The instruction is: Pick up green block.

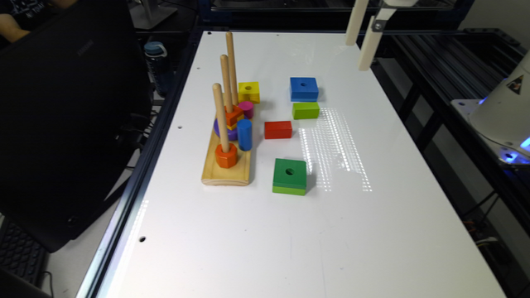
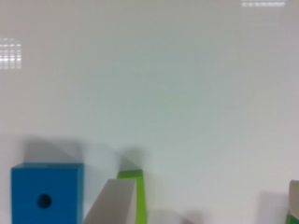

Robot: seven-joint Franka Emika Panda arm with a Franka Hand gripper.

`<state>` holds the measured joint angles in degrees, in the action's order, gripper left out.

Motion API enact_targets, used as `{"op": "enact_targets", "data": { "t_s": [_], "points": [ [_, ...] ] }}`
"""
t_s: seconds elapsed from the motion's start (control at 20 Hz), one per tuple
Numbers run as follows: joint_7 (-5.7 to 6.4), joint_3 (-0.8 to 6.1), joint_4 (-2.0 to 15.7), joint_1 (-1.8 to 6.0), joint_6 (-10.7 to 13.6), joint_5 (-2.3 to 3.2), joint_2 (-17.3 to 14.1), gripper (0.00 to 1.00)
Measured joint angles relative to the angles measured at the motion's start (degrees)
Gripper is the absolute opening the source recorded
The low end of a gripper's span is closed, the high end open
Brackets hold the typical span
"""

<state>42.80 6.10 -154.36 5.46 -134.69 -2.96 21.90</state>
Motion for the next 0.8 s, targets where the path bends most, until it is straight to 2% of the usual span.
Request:
{"op": "enact_targets", "data": {
  "t_s": [0.15,0.2,0.4,0.6,0.8],
  "points": [
    [0.02,0.47,1.28,0.65,-0.04,-0.12,-1.13,1.00],
    [-0.26,0.70,1.98,0.94,-0.07,0.05,-1.89,1.00],
    [-0.19,1.32,4.61,1.89,-0.15,-0.02,-4.82,1.00],
    [0.08,2.36,7.01,2.67,-0.18,-0.01,-7.40,1.00],
    [0.37,3.23,9.04,3.14,-0.20,-0.02,-9.34,1.00]
  ]
}}
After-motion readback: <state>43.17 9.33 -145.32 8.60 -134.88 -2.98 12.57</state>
